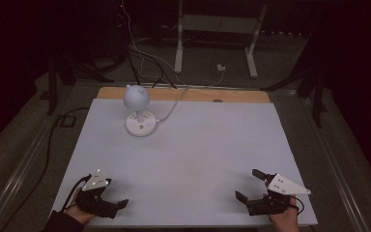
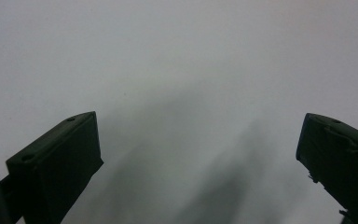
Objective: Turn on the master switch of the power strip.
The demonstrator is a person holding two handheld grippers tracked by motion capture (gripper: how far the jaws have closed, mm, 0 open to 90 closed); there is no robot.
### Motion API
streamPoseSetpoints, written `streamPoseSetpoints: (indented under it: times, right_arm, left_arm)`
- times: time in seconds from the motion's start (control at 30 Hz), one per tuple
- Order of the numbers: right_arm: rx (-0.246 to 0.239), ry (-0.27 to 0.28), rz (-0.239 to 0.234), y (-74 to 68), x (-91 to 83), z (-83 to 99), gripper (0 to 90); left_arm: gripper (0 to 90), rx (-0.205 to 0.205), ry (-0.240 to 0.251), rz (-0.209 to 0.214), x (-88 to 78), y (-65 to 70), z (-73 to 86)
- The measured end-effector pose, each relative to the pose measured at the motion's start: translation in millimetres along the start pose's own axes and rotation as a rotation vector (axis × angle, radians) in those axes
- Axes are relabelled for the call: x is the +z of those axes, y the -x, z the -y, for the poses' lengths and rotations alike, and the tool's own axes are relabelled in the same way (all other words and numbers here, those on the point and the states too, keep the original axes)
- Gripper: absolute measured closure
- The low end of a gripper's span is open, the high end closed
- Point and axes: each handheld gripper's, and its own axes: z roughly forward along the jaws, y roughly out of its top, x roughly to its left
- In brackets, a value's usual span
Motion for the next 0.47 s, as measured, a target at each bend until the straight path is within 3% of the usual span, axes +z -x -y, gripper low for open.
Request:
streamPoseSetpoints:
  times: [0.47]
  right_arm:
    - [-0.014, -0.014, 0.01, -0.5, 0.6, 0.9, 0.0]
  left_arm:
    - [0.4, 0.031, -0.005, 0.006, 5.9, 3.0, -0.9]
